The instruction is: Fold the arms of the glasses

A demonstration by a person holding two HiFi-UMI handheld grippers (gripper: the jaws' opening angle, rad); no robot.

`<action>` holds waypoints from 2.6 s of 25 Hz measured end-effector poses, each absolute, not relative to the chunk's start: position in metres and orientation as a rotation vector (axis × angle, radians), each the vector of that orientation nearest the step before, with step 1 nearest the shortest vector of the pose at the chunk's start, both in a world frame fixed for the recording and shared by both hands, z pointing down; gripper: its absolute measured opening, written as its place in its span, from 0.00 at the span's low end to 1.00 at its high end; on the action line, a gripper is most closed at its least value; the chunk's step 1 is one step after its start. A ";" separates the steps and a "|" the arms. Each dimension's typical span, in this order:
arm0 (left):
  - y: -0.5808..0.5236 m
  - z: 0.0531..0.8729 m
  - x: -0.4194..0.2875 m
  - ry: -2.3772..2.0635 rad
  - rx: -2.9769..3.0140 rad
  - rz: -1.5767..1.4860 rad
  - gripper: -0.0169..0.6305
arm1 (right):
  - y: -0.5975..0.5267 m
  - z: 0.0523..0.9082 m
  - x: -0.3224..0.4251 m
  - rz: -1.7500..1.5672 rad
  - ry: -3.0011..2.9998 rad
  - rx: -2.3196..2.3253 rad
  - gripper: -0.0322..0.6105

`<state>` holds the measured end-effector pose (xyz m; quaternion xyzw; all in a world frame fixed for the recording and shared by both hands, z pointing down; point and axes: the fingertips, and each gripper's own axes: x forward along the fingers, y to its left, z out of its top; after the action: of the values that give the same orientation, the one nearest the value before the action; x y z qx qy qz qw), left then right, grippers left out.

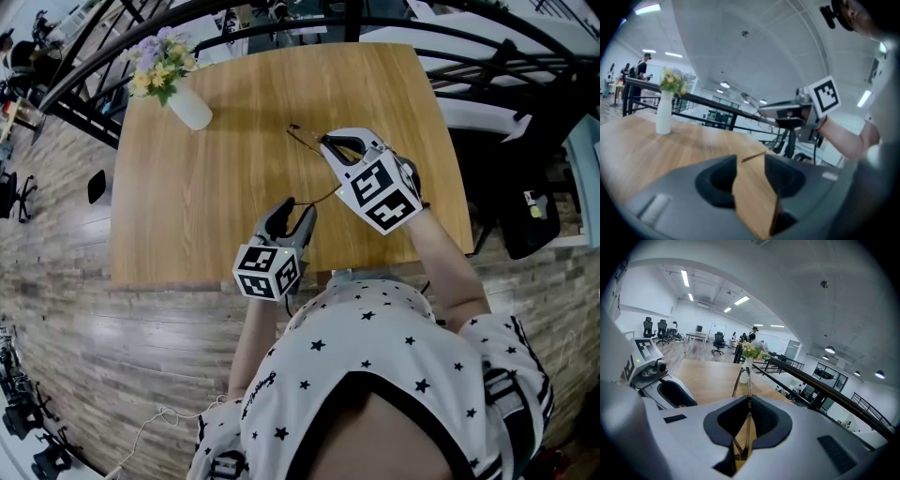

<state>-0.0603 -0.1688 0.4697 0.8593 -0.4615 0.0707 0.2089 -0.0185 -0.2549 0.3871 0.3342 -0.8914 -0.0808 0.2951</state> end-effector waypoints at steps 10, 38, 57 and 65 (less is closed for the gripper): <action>-0.181 0.460 -0.080 -1.357 2.355 0.142 0.30 | -0.248 0.402 -0.025 -0.190 -2.374 0.847 0.08; -0.217 0.436 -0.084 -1.452 2.295 0.022 0.24 | -0.231 0.421 -0.034 -0.185 -2.372 0.747 0.08; -0.225 0.441 -0.067 -1.448 2.283 0.014 0.10 | -0.235 0.436 -0.029 -0.152 -2.372 0.705 0.08; -0.226 0.457 -0.060 -1.424 2.270 0.054 0.06 | -0.242 0.465 -0.019 -0.106 -2.334 0.691 0.08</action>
<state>-0.0597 -0.2263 0.4574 0.8245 -0.5172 0.0194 0.2288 -0.0189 -0.2421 0.4654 0.2663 -0.8990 -0.0409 0.3453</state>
